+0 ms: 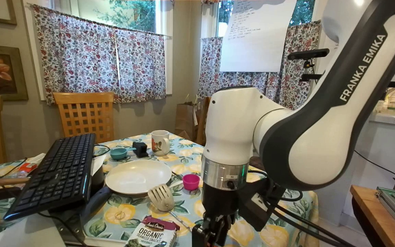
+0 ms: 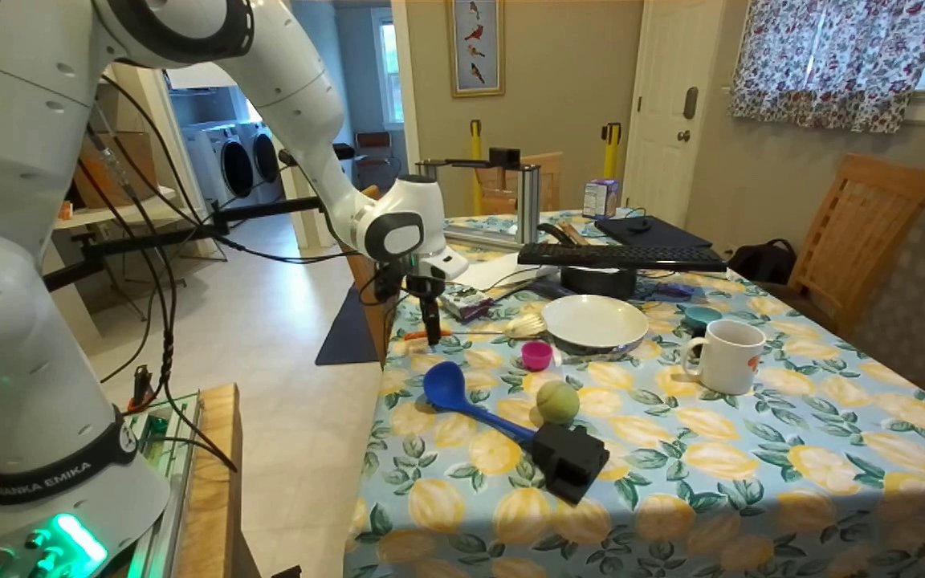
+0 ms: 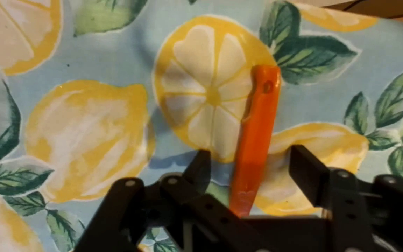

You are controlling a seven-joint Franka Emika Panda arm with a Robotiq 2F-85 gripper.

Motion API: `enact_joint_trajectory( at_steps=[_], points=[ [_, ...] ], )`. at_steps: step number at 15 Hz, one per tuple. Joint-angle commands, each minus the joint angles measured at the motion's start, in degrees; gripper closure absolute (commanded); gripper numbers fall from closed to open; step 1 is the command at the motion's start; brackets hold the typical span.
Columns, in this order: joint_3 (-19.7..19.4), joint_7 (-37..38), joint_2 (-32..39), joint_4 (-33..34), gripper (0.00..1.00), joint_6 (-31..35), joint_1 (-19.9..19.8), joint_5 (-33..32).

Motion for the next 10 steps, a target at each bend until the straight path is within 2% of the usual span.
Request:
enact_joint_trajectory(
  at_steps=[1, 3, 6, 10],
  points=[
    [-0.5, 1.9, 0.9, 2.9, 0.68, -7.9, 0.5, 0.3],
    [-0.2, 2.2, 1.0, 4.2, 0.82, -11.1, 0.0, 0.1],
    [0.0, 2.7, 1.1, 5.8, 0.99, -15.0, -0.2, -0.2],
    [0.6, 1.8, 0.3, 5.8, 0.95, -18.7, -0.7, -0.4]
  ],
)
